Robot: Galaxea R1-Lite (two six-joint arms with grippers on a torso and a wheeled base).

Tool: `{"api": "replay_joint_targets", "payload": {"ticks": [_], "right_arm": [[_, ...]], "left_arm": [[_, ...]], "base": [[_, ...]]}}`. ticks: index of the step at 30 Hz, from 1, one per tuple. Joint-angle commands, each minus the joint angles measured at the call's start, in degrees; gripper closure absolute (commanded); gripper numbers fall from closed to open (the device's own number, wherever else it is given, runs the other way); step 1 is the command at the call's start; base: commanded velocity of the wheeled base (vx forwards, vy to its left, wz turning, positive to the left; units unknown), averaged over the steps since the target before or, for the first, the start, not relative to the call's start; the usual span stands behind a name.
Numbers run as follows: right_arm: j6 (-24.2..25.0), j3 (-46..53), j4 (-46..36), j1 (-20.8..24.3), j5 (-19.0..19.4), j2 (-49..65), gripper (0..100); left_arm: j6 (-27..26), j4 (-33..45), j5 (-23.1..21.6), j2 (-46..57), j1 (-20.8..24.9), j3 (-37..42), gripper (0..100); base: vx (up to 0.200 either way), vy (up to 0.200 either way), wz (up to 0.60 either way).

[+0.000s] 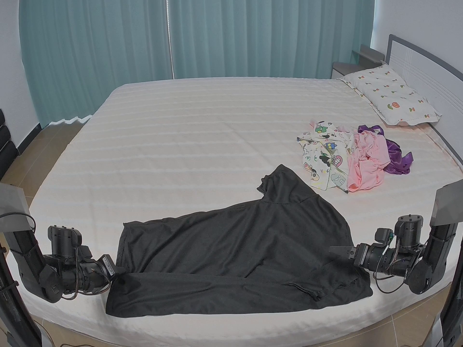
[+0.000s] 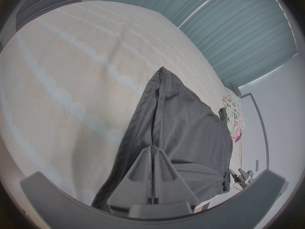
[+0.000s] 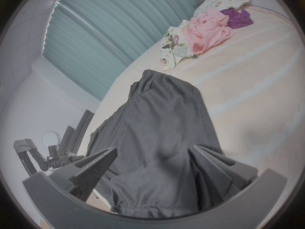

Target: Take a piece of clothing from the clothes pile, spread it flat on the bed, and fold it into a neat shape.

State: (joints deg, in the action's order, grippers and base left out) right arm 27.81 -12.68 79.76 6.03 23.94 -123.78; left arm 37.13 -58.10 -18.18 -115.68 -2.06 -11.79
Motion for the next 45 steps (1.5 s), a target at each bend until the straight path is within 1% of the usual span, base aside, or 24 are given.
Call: {"api": "replay_joint_targets", "payload": {"ticks": [1, 4, 11, 19, 23, 24, 29, 34, 40, 45], "right_arm": [[-1.09, -2.18, -0.05, -1.2, 0.05, -2.25, 0], [-1.35, -2.26, -0.05, -2.26, 0.05, -2.78, 0], [-2.14, -2.09, 0.31, -1.99, 2.07, -4.89, 0], [-2.32, -2.61, 0.74, -2.61, 1.99, -6.82, 0], [-4.08, -2.7, 2.77, -2.26, 1.72, -10.07, 0], [-4.34, -2.7, 3.91, -2.17, 1.55, -10.95, 100], [-4.43, -2.09, 7.25, -1.9, 1.46, -13.24, 100], [-3.72, -1.82, 9.62, -2.87, 1.63, -13.06, 100], [-3.46, -1.47, 9.89, -4.54, 1.99, -10.78, 100], [-0.56, -2.26, 9.89, -4.8, 1.99, -7.35, 100]], "left_arm": [[0.13, 0.0, -0.11, 0.28, 0.04, 0.19, 100], [0.13, 0.0, -0.19, 0.28, 0.04, 0.19, 100], [0.13, 0.0, -0.19, 0.28, 0.04, 0.19, 100], [0.66, 0.0, -0.28, 0.28, 0.04, 0.1, 100], [1.72, -0.08, -0.37, 0.36, 0.04, 0.01, 100], [1.72, -0.08, -0.37, 0.28, 0.04, 0.01, 100], [1.72, -0.08, -0.37, 0.28, 0.04, -0.08, 100], [1.72, -0.08, -0.28, 0.19, -0.05, -0.08, 100], [1.63, -0.08, -0.28, 0.1, 0.04, 0.01, 100], [1.45, 0.0, -0.02, 0.01, -0.05, 0.1, 100]], "base": [[0.0, 0.0, 0.0], [0.0, 0.0, 0.0], [0.0, 0.0, 0.0], [0.0, 0.0, 0.0], [0.0, 0.0, 0.0], [0.0, 0.0, 0.0], [0.0, 0.0, 0.0], [0.0, 0.0, 0.0], [0.0, 0.0, 0.0], [0.0, 0.0, 0.0]]}}
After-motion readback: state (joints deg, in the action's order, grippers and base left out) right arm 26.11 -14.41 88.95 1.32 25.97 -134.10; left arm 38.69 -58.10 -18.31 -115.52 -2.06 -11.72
